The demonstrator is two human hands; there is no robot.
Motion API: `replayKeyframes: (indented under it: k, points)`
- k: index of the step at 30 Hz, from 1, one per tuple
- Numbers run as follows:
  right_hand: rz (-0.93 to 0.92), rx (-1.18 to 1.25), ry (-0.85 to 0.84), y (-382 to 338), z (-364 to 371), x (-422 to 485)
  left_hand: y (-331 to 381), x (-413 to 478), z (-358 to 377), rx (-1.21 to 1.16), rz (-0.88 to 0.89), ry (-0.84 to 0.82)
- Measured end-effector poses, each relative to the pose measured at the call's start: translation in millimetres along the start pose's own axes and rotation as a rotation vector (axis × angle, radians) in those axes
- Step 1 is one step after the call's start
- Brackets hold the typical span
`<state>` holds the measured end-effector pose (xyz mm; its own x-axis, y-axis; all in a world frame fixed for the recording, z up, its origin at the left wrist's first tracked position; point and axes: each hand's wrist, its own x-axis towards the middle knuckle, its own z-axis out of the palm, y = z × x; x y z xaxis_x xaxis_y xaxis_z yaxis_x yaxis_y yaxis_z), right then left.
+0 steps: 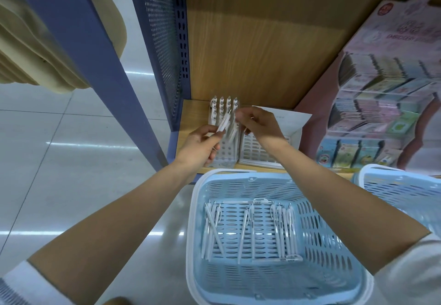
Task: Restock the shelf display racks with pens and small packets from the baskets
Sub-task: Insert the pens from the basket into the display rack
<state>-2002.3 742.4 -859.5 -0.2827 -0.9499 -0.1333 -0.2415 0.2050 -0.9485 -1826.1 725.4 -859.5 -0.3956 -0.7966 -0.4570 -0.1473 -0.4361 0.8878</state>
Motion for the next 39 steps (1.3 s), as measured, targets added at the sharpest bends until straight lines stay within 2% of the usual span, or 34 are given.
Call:
replayKeyframes:
  k: [2,4,7,9,11,13,17,21,25,29,39]
  points:
    - [0.012,0.067,-0.14,-5,4,-2,3,0,5,0.025,0.021,-0.024]
    - [0.013,0.136,-0.17,-7,6,-2,5,0,7,0.032,0.046,-0.019]
    - [0.055,0.301,-0.033,-11,-7,5,4,6,2,0.185,0.147,0.108]
    - [0.022,0.316,0.067,-13,-20,10,-1,11,-7,0.37,0.237,0.2]
    - [-0.01,0.244,0.083,-11,-23,11,-7,17,-16,0.611,0.346,0.162]
    - [-0.021,0.08,0.083,-1,-16,9,-14,23,-20,0.819,0.407,0.039]
    - [-0.094,-0.217,0.115,16,-1,5,-25,33,-22,1.046,0.4,-0.108]
    - [-0.199,-0.381,0.12,24,8,4,-31,37,-25,1.123,0.393,-0.127]
    - [-0.296,-0.51,0.162,31,8,13,-34,36,-31,1.095,0.441,-0.094]
    - [-0.31,-0.51,0.19,31,7,16,-30,34,-30,1.096,0.544,-0.091]
    - [-0.272,-0.481,0.162,39,10,16,-31,36,-30,1.137,0.523,-0.115]
